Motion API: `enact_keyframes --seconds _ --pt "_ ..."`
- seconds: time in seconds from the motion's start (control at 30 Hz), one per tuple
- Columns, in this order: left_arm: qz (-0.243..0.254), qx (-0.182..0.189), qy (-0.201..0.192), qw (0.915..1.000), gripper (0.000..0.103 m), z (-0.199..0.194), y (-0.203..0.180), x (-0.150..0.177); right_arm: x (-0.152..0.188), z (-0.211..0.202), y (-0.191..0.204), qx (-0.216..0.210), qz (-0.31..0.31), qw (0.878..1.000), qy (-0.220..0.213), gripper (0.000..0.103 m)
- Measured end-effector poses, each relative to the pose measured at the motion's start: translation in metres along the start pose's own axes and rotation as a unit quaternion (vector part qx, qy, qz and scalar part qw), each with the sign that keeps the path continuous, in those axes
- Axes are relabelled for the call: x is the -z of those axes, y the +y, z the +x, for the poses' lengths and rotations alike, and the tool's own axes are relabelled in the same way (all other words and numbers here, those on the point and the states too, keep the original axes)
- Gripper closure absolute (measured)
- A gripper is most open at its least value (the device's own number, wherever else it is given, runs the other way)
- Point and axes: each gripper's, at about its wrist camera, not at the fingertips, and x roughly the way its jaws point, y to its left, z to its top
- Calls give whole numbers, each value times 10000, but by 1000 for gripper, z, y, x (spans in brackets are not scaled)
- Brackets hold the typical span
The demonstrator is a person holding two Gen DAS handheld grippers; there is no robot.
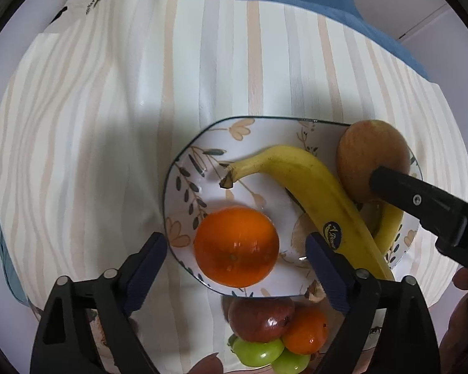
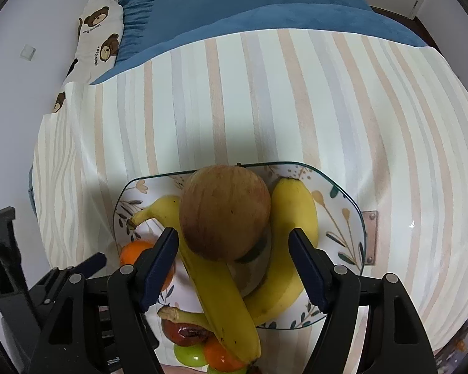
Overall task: Organize fruits
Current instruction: 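Lower the red apple and orange onto the plate and open both grippers, then lift both open grippers back from the plate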
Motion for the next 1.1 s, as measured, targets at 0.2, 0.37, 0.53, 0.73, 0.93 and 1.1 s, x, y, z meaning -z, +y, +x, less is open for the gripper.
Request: enact_keyframes --seconds 0.2,0.37,0.53,0.73,0.93,1.1 --pt "-114 -301 -341 9989 1 -23 14 13 17 -22 -15 16 -50 9997 -234 7" --pt "-198 -355 -575 9975 1 -41 25 34 42 -42 -22 436 -374 9966 -583 3" --pt "-119 -460 -833 9954 1 -65 15 63 69 -60 -22 662 -569 9916 -953 3" --pt "21 -520 -1166 9918 1 -96 0 72 97 -85 -21 647 -583 9870 -1354 3" --pt "144 -512 -1554 9864 1 -123 -12 91 129 -114 -20 644 -568 9821 -1676 3" --pt "209 -462 -1864 9812 1 -152 -17 118 156 -144 -16 628 -609 9761 -1992 3"
